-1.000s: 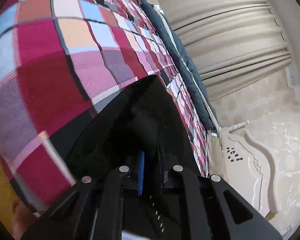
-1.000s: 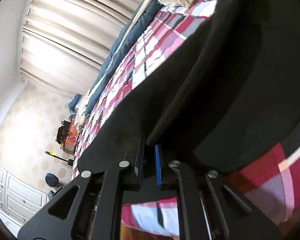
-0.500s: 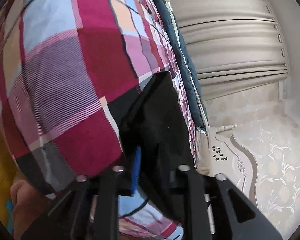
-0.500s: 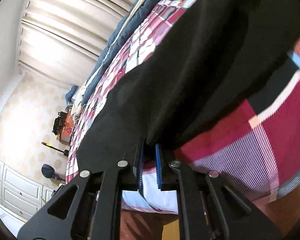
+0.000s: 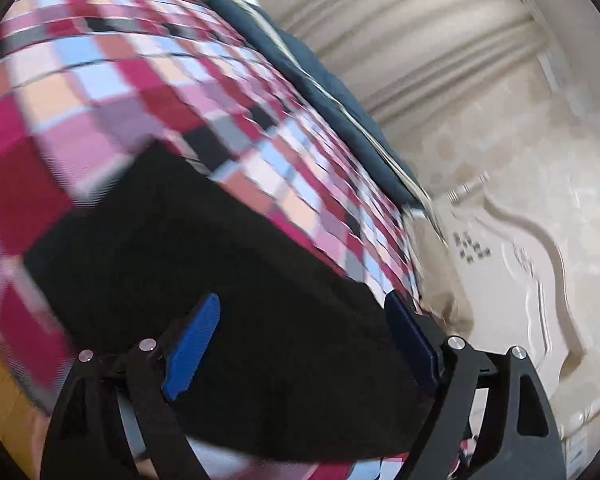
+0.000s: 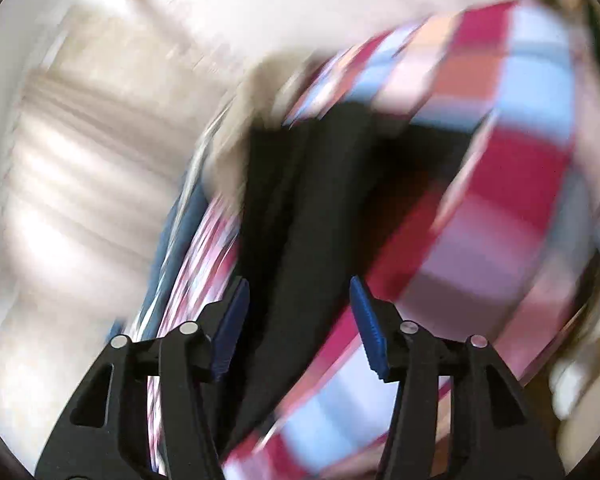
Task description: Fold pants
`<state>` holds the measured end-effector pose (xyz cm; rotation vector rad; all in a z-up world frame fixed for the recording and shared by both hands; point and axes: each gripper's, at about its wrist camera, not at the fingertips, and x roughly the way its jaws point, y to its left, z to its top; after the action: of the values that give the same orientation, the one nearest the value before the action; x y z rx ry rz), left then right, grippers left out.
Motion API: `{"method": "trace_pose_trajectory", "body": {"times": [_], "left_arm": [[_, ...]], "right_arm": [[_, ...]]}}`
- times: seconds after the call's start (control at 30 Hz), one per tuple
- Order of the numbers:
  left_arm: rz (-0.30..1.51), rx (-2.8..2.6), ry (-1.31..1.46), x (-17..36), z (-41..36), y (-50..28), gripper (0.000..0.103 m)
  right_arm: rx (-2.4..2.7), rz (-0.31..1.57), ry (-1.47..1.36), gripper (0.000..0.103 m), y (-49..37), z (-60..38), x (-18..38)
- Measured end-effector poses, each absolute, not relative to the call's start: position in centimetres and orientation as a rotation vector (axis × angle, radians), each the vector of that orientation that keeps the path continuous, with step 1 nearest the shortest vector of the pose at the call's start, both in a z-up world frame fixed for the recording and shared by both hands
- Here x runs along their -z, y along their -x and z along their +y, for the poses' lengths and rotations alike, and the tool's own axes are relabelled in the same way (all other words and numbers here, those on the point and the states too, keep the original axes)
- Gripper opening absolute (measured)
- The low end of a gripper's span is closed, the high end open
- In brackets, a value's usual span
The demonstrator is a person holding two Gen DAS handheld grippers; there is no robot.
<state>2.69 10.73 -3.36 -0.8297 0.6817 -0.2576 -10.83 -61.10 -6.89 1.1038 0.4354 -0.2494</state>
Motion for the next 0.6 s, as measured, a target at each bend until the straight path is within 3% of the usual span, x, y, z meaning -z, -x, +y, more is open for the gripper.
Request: {"method": "trace_pose_trajectory", "body": {"times": [0.2,0.6], "left_arm": [[0.813,0.308,0.775,5.3,5.8,-7.3,0.084],[0.768,0.32,0.688,5.6,4.8,-6.9,0.086]], "right_arm": [[0.182,0.34,-1.475,0.054,9.6,-68.9,11.3],[0.094,0.166,-1.831,0.06,11.1,-67.6,13.7]]}}
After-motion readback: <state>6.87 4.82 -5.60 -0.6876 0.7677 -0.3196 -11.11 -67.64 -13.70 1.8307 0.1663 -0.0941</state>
